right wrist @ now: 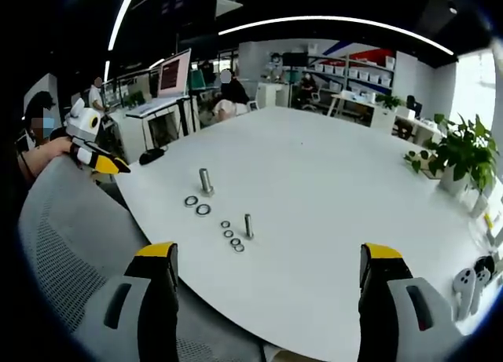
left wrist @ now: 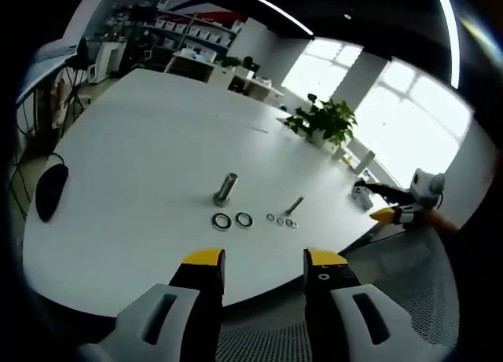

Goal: Place the washer onto the threaded stud by aligning its center hole with the stud, sliding it down to the base, and recovering from edge contact or off-axis alignment until the washer reaches the visible bottom stop.

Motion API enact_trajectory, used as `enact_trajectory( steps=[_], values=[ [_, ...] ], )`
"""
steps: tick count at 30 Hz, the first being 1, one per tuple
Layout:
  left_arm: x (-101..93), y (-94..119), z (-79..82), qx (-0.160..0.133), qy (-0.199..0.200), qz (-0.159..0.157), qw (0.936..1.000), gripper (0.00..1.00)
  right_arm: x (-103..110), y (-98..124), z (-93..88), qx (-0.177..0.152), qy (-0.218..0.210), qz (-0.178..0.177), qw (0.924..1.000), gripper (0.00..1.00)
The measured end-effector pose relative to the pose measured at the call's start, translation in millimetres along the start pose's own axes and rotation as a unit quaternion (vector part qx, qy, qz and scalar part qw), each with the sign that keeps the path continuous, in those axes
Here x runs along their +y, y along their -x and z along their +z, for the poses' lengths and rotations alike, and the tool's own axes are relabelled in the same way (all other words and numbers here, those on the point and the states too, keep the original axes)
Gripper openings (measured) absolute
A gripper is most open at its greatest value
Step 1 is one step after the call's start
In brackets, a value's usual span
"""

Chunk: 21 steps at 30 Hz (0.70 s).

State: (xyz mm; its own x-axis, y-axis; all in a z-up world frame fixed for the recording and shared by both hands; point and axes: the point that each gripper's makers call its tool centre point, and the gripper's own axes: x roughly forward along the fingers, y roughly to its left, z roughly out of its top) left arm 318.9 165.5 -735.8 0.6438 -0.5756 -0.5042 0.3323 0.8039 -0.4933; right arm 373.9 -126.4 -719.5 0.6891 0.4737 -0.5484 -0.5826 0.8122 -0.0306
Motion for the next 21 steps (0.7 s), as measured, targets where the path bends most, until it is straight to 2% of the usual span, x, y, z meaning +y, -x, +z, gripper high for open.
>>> enact_trajectory(
  steps=[21],
  values=[
    [0.2,0.5,1.6,-0.004,-0.002,0.001,1.0,0.38,1.7,-0.4,-2.1,0.005,-0.005,0.005,1.0,0.96]
  ],
)
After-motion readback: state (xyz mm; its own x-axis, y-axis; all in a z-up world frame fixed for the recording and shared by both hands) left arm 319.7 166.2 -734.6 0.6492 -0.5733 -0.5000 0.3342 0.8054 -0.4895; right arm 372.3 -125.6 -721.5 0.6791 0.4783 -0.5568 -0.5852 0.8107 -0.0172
